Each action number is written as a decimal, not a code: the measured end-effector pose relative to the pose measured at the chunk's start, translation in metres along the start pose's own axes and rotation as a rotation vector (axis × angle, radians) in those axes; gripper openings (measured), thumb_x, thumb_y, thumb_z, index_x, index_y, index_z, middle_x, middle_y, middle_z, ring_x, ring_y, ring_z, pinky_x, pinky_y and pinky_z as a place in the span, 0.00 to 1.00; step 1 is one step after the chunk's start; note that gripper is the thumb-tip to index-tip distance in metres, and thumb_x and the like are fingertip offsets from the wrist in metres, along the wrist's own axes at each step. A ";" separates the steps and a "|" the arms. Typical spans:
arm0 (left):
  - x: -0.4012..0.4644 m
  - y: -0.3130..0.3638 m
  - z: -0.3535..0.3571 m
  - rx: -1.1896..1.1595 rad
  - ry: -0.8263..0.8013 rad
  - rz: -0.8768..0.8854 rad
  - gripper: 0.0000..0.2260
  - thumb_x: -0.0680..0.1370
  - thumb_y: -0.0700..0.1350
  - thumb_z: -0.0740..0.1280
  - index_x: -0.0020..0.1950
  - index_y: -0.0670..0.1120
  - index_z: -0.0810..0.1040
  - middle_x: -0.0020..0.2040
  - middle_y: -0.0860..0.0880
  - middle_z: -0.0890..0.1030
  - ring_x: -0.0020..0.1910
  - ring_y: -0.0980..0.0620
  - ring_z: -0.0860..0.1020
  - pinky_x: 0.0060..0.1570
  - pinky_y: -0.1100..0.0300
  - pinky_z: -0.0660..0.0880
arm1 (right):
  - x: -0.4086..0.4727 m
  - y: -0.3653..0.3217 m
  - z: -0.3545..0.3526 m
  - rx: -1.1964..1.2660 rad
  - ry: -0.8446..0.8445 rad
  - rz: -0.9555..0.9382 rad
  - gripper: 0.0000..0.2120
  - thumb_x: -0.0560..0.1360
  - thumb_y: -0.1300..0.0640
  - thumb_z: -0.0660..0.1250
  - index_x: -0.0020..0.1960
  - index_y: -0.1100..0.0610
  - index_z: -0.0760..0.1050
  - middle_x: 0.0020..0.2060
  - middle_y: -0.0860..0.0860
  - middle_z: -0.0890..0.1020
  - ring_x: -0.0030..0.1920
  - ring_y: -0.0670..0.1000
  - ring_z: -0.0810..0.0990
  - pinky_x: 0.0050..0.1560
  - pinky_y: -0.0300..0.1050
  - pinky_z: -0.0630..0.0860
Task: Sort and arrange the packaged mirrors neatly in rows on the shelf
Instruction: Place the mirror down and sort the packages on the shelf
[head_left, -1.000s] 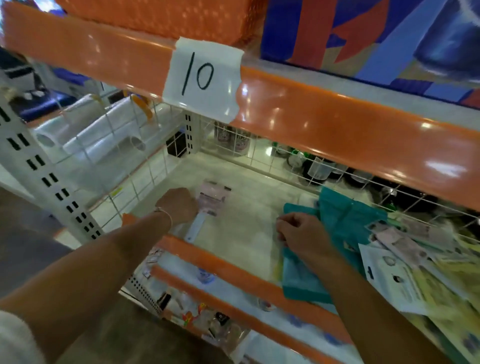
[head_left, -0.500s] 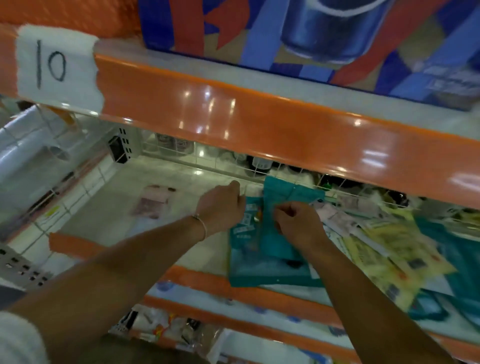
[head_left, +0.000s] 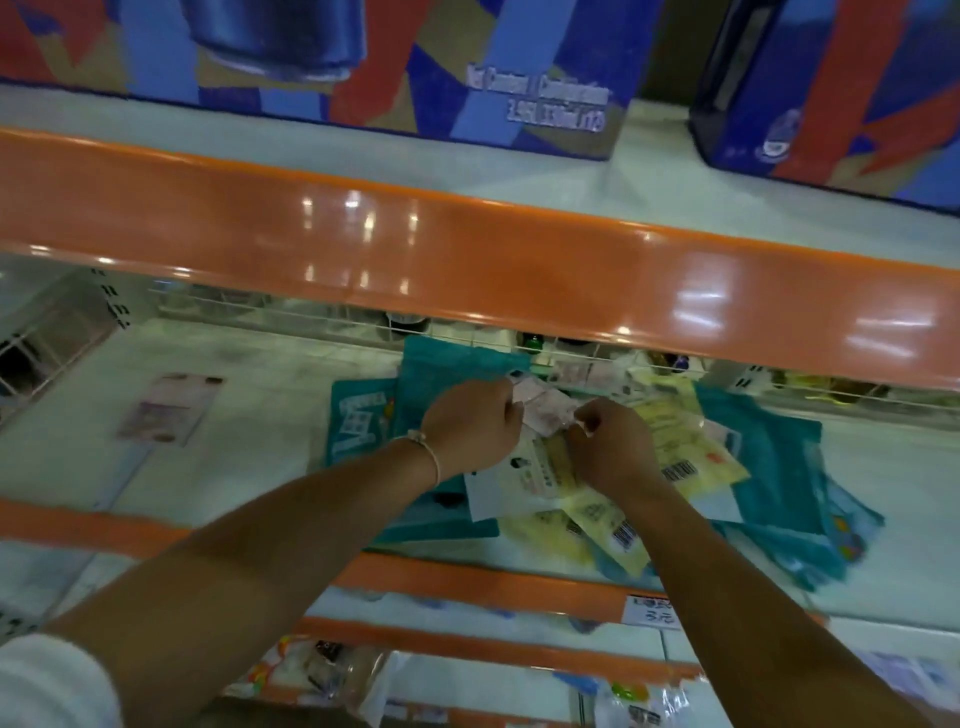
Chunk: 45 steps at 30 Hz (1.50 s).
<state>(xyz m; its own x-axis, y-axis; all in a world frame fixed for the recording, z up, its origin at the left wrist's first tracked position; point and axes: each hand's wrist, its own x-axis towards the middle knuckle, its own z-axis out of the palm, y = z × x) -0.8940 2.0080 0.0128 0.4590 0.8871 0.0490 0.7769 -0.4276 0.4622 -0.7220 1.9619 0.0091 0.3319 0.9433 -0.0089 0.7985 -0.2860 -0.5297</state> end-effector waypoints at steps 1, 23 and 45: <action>0.000 0.004 0.004 -0.007 0.006 -0.007 0.14 0.83 0.51 0.56 0.45 0.43 0.72 0.34 0.43 0.76 0.29 0.46 0.71 0.29 0.51 0.69 | 0.002 0.007 -0.002 -0.064 0.000 -0.013 0.13 0.76 0.56 0.66 0.59 0.58 0.79 0.51 0.54 0.83 0.50 0.56 0.81 0.53 0.47 0.77; -0.019 -0.036 -0.035 -0.476 0.049 -0.385 0.18 0.83 0.56 0.55 0.43 0.46 0.77 0.33 0.46 0.76 0.31 0.47 0.77 0.30 0.58 0.70 | -0.012 -0.050 0.019 -0.189 -0.044 -0.227 0.07 0.74 0.59 0.64 0.41 0.61 0.78 0.41 0.59 0.81 0.48 0.61 0.78 0.41 0.45 0.71; -0.125 -0.245 -0.126 -0.579 0.167 -0.840 0.12 0.80 0.46 0.58 0.45 0.43 0.77 0.37 0.46 0.80 0.30 0.50 0.75 0.26 0.64 0.69 | -0.070 -0.255 0.163 0.051 -0.379 -0.286 0.12 0.66 0.54 0.73 0.39 0.64 0.81 0.32 0.57 0.83 0.32 0.52 0.81 0.35 0.47 0.79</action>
<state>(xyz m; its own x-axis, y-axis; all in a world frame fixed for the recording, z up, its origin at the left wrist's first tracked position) -1.1962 2.0237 0.0053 -0.2357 0.8925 -0.3846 0.4723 0.4511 0.7573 -1.0308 1.9962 0.0066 -0.1123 0.9806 -0.1605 0.8026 -0.0057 -0.5965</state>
